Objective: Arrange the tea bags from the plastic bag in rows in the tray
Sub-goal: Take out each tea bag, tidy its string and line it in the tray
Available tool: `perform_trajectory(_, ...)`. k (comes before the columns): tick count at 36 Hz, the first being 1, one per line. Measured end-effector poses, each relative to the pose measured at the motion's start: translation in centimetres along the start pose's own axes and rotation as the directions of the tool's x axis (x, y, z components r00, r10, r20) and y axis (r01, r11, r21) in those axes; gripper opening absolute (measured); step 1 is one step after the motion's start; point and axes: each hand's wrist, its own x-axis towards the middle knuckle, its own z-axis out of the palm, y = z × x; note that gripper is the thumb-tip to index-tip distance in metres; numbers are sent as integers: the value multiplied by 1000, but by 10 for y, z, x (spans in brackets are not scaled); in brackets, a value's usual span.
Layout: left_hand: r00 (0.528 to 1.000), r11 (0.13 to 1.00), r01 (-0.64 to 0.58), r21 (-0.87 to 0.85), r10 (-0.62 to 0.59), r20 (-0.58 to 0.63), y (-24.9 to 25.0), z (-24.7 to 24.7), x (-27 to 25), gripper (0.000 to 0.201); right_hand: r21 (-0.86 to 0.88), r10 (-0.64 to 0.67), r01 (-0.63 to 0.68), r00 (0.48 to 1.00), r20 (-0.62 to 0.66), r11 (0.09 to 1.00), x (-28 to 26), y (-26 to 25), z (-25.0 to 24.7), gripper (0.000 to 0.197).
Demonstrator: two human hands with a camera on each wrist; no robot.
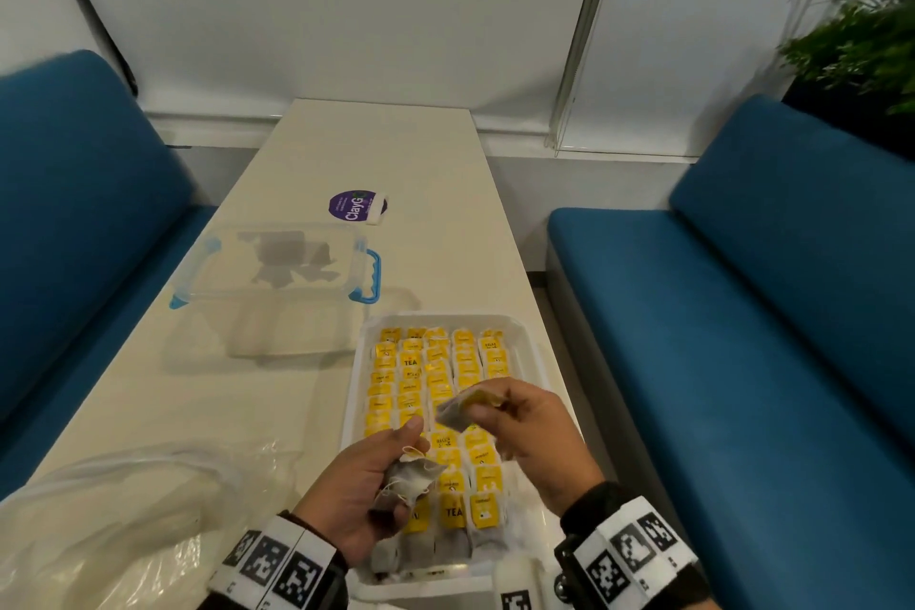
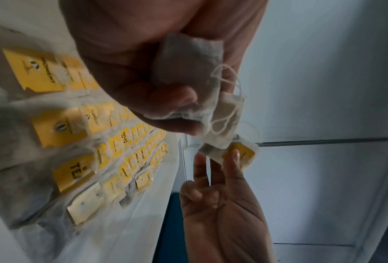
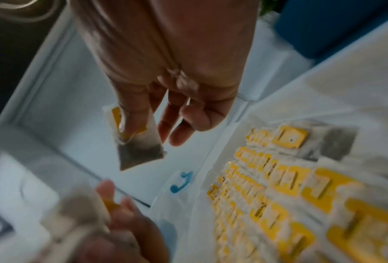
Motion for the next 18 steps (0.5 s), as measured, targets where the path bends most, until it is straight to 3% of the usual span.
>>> perform_trajectory(3,995,990,-98,103,100,-17,-3,-2,-4,26,114,120,-116,992,-28,987,-2,1,-6,11)
perform_trajectory(7,979,947,-190,258,203,-24,-7,-3,-6,13,100,192,-194,981,24,976,-5,2,-5,3)
perform_trajectory(13,956,880,-272,390,293,6,-10,3,-10,16,22,186,-187,982,45,982,-12,-3,5,18)
perform_trajectory(18,959,858,-256,445,284,4,-12,2,-13,15,-41,174,-173,984,36,984,-16,-7,9,21)
